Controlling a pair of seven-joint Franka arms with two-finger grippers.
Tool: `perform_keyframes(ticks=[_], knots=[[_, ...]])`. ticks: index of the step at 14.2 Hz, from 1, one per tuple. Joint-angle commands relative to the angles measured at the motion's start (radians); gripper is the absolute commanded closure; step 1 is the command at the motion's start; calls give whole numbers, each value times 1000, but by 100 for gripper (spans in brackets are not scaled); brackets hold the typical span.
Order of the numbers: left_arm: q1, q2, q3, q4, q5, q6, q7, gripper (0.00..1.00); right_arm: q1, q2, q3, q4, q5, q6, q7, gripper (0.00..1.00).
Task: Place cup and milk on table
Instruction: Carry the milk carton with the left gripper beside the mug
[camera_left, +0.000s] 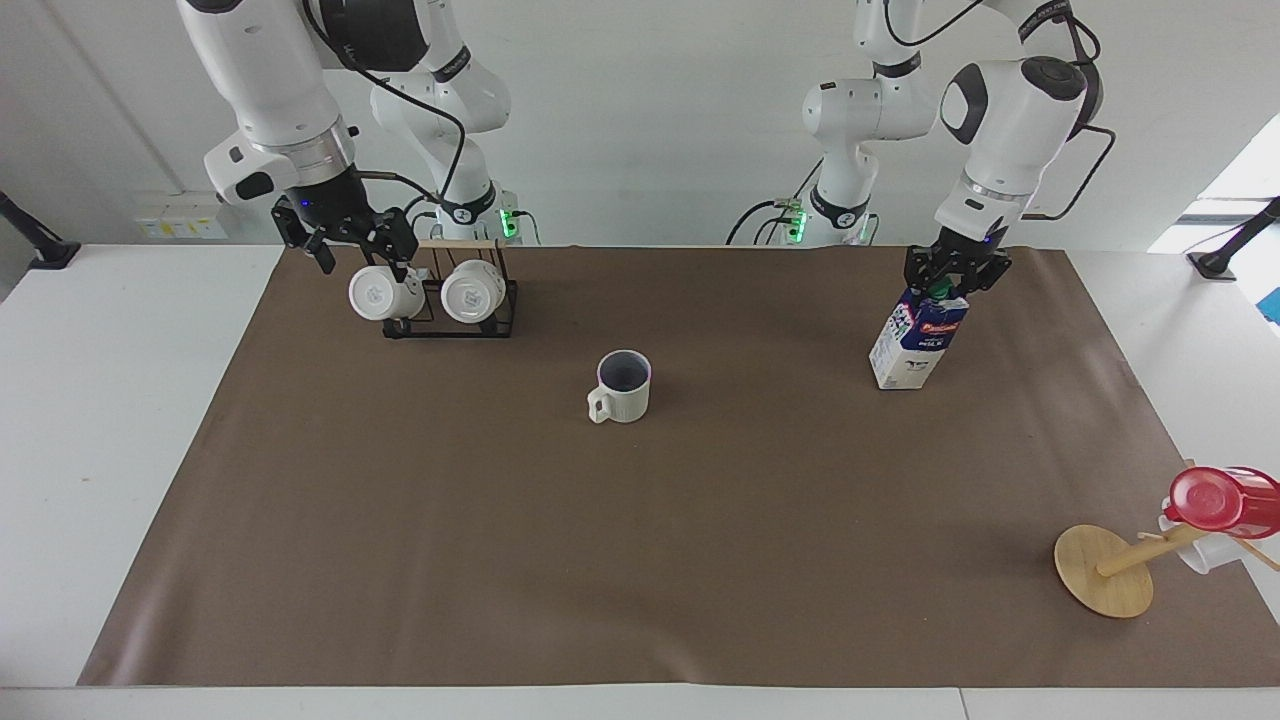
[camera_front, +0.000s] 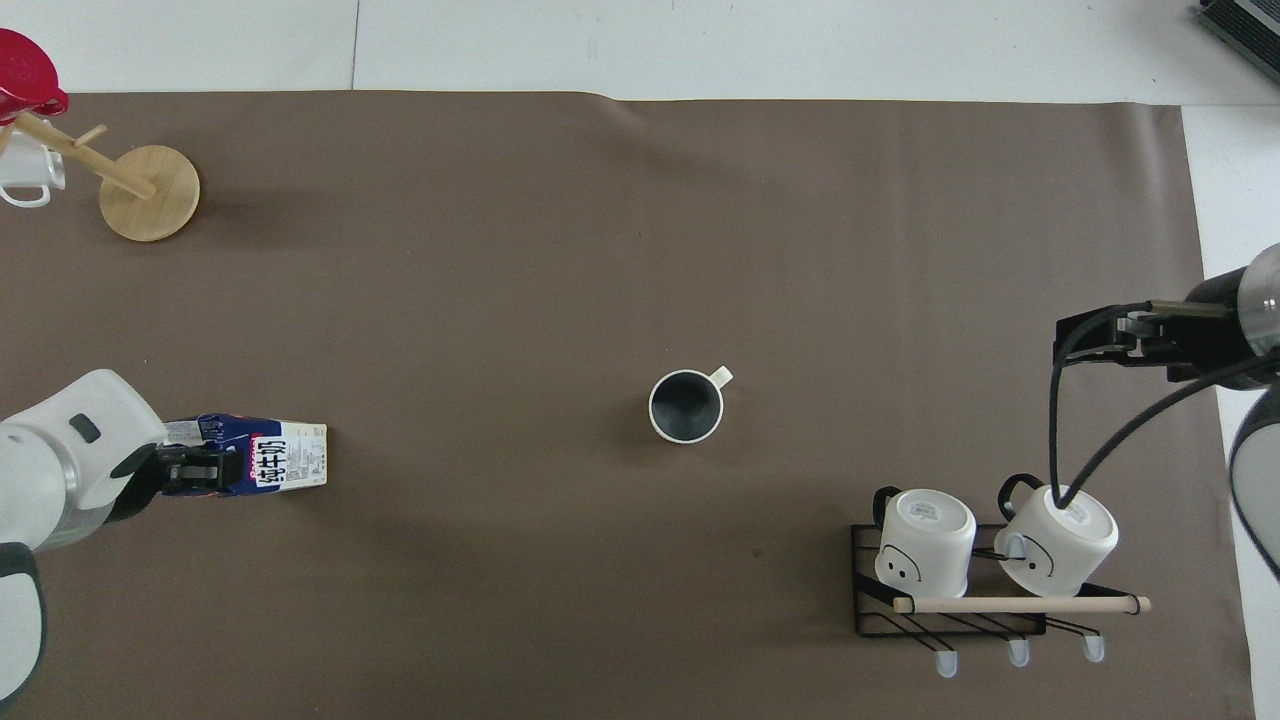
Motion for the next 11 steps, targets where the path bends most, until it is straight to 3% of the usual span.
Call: perform_keyframes(ticks=[1, 6, 11], knots=[[-59, -6, -15, 52, -8, -50, -106, 42, -51, -15, 3, -3, 16, -15, -73, 0], [-109, 23, -133, 152, -2, -98, -332, 42, -59, -15, -2, 49, -6, -21, -68, 0], [-109, 187, -227, 383, 0, -190, -481, 44, -60, -13, -5, 173, -12, -120, -72, 0]])
